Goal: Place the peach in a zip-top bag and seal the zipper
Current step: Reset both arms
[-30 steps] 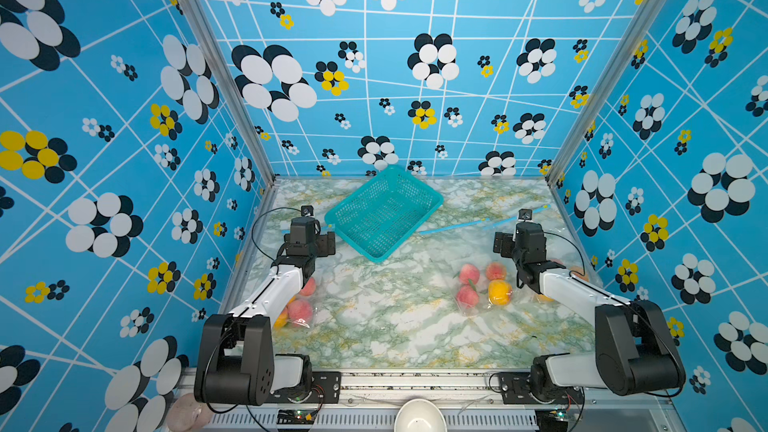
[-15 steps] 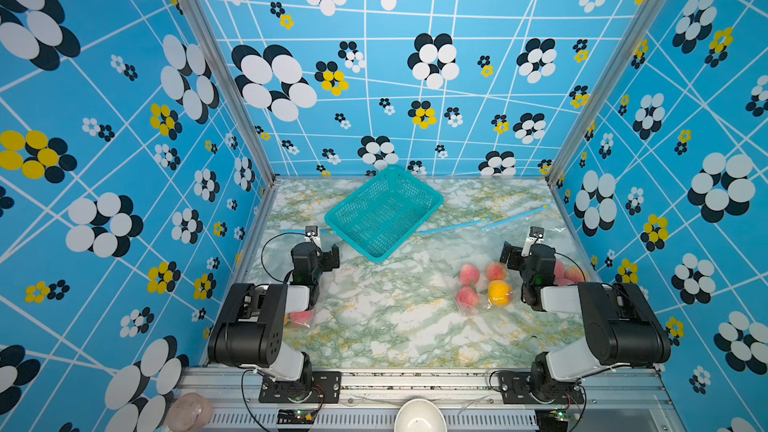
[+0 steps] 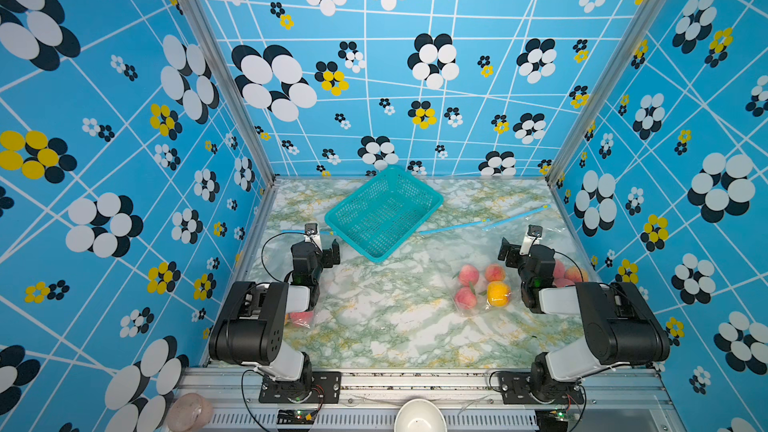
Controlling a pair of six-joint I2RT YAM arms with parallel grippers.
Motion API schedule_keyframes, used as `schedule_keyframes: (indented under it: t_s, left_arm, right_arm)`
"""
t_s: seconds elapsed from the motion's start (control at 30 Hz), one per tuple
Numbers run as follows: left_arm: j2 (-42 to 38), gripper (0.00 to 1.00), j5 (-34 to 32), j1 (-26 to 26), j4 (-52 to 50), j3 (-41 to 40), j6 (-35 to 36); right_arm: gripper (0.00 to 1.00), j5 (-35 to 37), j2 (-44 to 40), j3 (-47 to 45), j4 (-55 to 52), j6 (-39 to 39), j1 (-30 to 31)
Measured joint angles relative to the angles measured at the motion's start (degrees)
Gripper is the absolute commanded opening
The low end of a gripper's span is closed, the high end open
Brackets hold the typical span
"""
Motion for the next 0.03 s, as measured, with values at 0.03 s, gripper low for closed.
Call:
schedule_keyframes:
  t_s: [0.03]
  left_arm:
    - [0.0, 0.99, 0.0, 0.0, 0.1, 0.0, 0.0]
  right_arm:
    - [0.99, 0.0, 0.0, 0.0, 0.0, -0.3, 0.3]
